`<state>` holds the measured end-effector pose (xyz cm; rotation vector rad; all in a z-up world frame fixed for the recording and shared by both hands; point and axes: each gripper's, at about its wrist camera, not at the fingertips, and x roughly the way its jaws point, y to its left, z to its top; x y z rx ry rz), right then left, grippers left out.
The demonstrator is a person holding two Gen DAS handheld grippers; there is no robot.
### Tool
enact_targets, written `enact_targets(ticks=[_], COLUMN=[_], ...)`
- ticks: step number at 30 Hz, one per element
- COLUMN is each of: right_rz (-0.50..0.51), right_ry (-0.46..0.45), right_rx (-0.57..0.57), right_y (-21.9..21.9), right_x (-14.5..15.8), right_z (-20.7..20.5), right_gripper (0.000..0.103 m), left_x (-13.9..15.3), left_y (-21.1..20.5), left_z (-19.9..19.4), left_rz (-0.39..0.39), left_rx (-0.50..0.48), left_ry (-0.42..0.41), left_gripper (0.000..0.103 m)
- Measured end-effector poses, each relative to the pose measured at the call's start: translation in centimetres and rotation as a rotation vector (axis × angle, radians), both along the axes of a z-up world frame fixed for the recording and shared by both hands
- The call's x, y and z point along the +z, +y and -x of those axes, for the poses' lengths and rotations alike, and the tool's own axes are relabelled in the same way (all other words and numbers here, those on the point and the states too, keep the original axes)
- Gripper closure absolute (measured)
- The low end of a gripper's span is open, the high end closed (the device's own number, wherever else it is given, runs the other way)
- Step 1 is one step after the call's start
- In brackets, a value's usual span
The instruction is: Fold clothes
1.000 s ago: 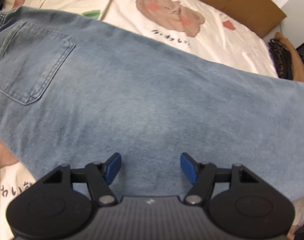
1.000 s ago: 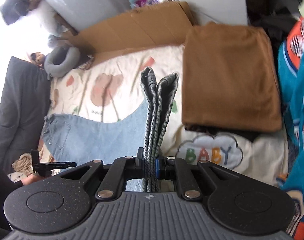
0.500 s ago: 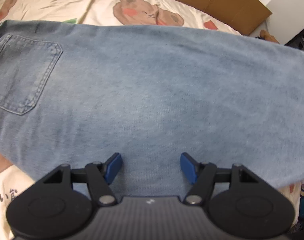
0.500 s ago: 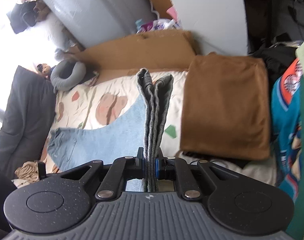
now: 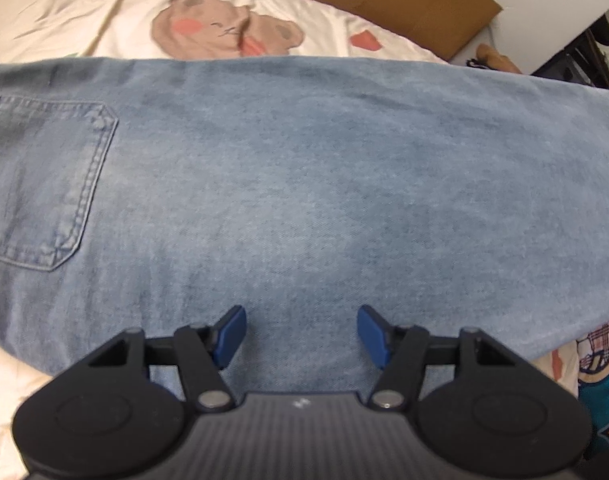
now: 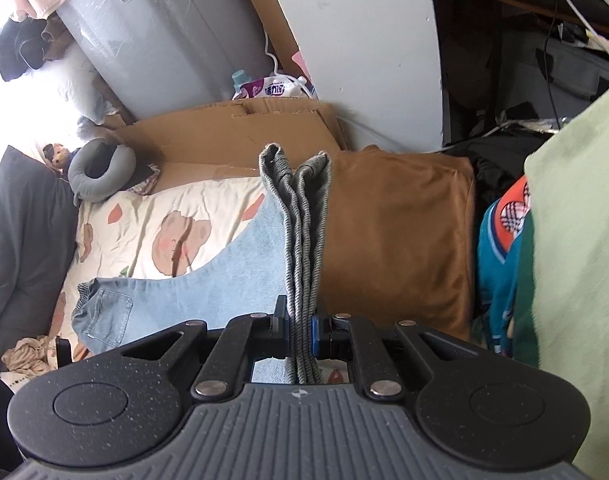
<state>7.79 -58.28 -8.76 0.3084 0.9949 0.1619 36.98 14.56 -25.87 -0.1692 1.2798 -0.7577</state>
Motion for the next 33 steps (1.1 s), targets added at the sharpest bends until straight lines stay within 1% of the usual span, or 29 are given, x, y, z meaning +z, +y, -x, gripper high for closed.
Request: enact_targets(ticks=[5,12,16,19,21,23,29,31,33], right_rz=[0.040,0.100,0.114,0.125,0.124,0.129,0.142,0.142,0.141], right_ry=[0.003,0.021,0.047,0.061,0.065,0.070,0.092,0.098,0.104], right_rx=[-0.013,-0.046,-0.056,-0.047,-0.049,-0.051,-0.043,-0.039,-0.037], right_y=[-0.6,-2.2,-2.3,-1.5,-1.1,-0.7,0.7,1.2,1.6], right_x=[1.2,2.6,2.6,2.4,2.4,2.4,2.6,2.7,2.8], right_z=[-0.3,-1.0,-1.4,-1.8,-2.1,-2.6,-3.5,-3.7,-4.1], right_gripper=[0.095,0.095,0.095,0.095,0.095,0.095,0.095,0.095,0.095], left_x=[0.7,0.8,0.2,-0.6,-1.2,-1.8,-3.1,-3.5,-3.7], left_y=[0.0,0.8,1.1,1.1,1.0,0.9,0.8,0.9,1.0], left_z=[0.6,1.2,1.1,1.3,1.6,1.8,2.3,2.2,2.2], left_rz=[0.036,0.045,0.068,0.090,0.106,0.125,0.175,0.210,0.226], left_rx=[-0.017,-0.060,-0.065,-0.086,-0.105,-0.120,-0.165,-0.183,-0.209], left_ry=[-0.006,-0.018,-0.014,0.006,0.026,0.041,0.077,0.101,0.114], left_gripper=[0.040,0.041,0.042,0.050,0.054,0.062,0.078,0.079,0.080])
